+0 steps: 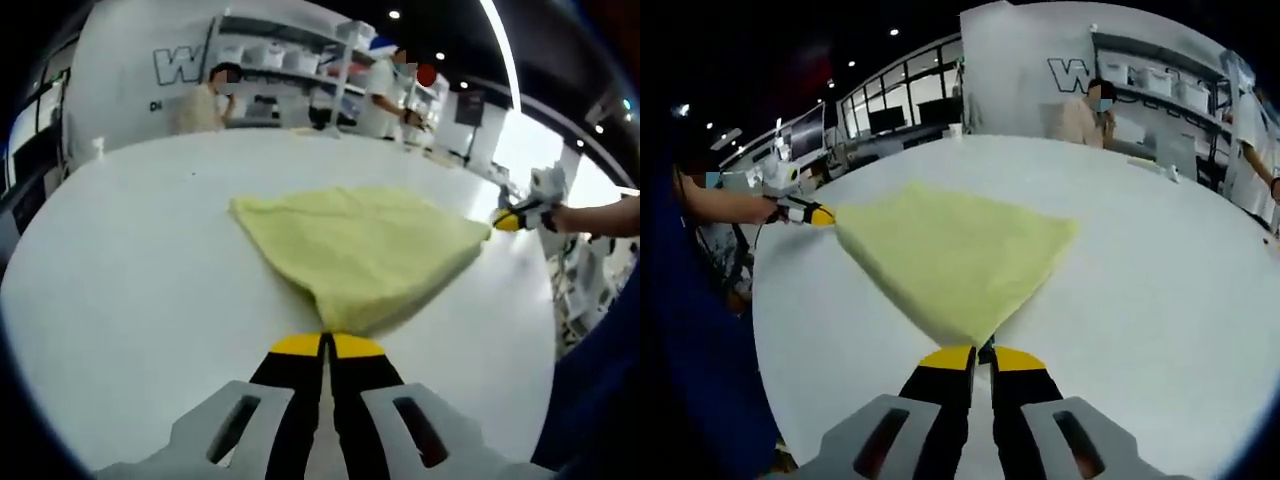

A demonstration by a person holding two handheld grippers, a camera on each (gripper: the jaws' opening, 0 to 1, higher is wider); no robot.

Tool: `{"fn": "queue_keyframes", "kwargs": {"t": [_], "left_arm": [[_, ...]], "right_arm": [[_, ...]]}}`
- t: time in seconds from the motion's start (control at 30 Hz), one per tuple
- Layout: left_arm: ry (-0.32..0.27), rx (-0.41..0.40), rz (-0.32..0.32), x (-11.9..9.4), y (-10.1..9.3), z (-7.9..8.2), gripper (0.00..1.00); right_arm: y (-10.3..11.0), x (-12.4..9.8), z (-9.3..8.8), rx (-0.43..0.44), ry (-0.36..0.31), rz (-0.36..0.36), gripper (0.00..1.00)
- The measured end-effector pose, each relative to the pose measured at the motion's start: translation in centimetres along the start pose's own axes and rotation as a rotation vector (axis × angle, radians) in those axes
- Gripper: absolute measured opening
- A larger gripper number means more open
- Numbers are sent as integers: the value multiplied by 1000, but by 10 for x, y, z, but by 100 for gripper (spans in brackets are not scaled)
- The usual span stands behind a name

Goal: Fold the garment on the visible template until the final outline fits inside the template.

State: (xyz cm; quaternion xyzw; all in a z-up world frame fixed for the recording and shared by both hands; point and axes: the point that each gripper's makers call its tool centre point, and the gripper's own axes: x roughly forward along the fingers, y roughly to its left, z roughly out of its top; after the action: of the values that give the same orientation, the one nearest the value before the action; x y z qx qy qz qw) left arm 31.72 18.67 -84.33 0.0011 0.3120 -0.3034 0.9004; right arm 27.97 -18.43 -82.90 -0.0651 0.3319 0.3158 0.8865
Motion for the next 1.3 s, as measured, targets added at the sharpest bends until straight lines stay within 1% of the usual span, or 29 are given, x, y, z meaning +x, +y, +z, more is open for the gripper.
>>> {"fn": "queue_keyframes", "kwargs": {"t": [0.13, 0.17, 0.33, 0.53, 0.6, 0.67, 0.77, 0.9, 1.13, 1.3], "left_arm": [[0, -4, -2, 0, 0, 0, 0], [1, -4, -2, 0, 0, 0, 0], [2, -5, -3, 0, -1, -1, 0], [2, -7, -3, 0, -2, -2, 0], [3, -9, -3, 0, -2, -2, 0], [6, -8, -2, 1, -1, -4, 0], [4, -15, -1, 1, -1, -3, 0], [7, -12, -3, 0, 0, -3, 0], [10, -13, -3, 1, 1, -4, 0], [12, -15, -11, -1, -1, -3, 0]], "right_arm": [[-1, 7, -5, 6, 6, -4, 7], [1, 6, -1, 7, 7, -6, 7], [0, 15, -1, 3, 13, -18, 7], [-4, 18, 3, 19, 7, -24, 0], [-4, 19, -2, 10, 16, -16, 0], [-4, 18, -2, 10, 15, -9, 0], [-4, 16, 0, 24, 6, 5, 0], [-5, 15, 5, 19, 3, 18, 0], [-8, 15, 7, -38, 27, 43, 0], [-7, 13, 5, -45, 40, 67, 0]]}}
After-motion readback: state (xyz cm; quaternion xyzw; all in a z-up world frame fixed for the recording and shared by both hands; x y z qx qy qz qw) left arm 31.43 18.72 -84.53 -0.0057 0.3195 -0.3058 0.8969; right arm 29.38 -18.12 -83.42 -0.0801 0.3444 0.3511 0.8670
